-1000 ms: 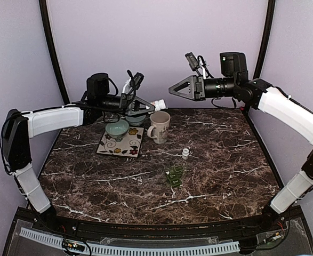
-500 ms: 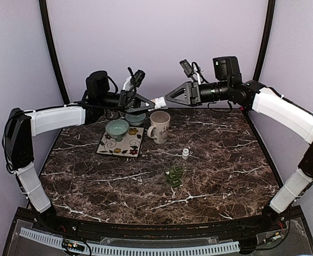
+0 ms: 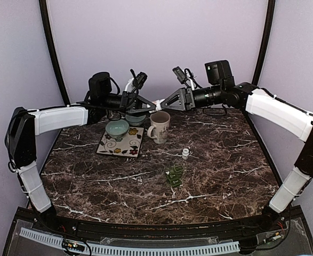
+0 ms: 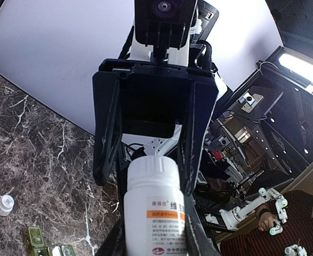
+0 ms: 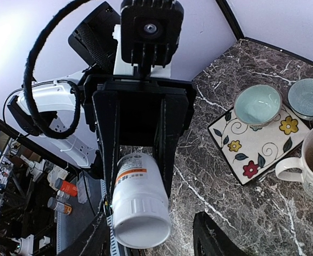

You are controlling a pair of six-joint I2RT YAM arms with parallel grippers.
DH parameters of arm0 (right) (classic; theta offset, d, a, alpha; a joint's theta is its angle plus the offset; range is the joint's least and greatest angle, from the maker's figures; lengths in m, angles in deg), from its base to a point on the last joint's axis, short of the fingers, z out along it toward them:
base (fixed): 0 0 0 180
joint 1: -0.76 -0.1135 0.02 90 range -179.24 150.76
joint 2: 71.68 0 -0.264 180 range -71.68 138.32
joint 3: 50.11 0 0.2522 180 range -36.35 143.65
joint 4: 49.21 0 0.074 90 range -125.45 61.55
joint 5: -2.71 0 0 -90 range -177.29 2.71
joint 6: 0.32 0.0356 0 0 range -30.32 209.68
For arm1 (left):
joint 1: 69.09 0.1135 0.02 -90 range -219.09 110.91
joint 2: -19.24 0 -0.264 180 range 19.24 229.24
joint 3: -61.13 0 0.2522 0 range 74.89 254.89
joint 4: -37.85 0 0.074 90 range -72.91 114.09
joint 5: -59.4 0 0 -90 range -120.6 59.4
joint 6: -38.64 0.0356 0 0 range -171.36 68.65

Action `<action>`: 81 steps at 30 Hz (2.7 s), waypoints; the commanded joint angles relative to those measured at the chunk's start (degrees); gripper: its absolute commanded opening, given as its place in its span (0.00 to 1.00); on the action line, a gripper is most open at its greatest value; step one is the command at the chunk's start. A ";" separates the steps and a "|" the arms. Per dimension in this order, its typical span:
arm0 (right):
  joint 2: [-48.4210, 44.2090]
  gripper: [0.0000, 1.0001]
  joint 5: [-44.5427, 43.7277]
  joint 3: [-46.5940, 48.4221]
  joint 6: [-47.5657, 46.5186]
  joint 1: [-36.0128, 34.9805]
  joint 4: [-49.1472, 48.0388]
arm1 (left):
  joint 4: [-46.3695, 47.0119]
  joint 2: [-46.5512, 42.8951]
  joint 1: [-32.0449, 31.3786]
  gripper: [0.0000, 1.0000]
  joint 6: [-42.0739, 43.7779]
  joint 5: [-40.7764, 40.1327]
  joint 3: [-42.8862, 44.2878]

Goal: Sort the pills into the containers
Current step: Screw the lid of the pill bottle onto the pill bottle.

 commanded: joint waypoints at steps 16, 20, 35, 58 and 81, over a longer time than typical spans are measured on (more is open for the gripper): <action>2.31 0.34 1.09 5.44 -2.07 -0.72 2.05 | -1.62 1.11 0.28 0.00 2.61 2.27 3.75; 2.99 0.15 1.35 6.04 -2.48 -0.72 3.04 | -1.71 1.28 0.37 0.00 2.74 2.20 3.93; 5.87 0.00 3.83 8.82 10.13 -0.65 -0.22 | -21.27 -5.09 -0.49 0.00 26.91 -12.95 6.06; 8.57 0.00 4.05 9.78 19.32 -0.54 1.96 | -15.14 -17.25 -19.70 0.00 70.60 -77.17 -7.20; 7.07 0.00 1.85 8.08 15.47 -0.29 4.62 | -5.80 -15.28 -23.38 0.00 73.70 -91.19 -9.98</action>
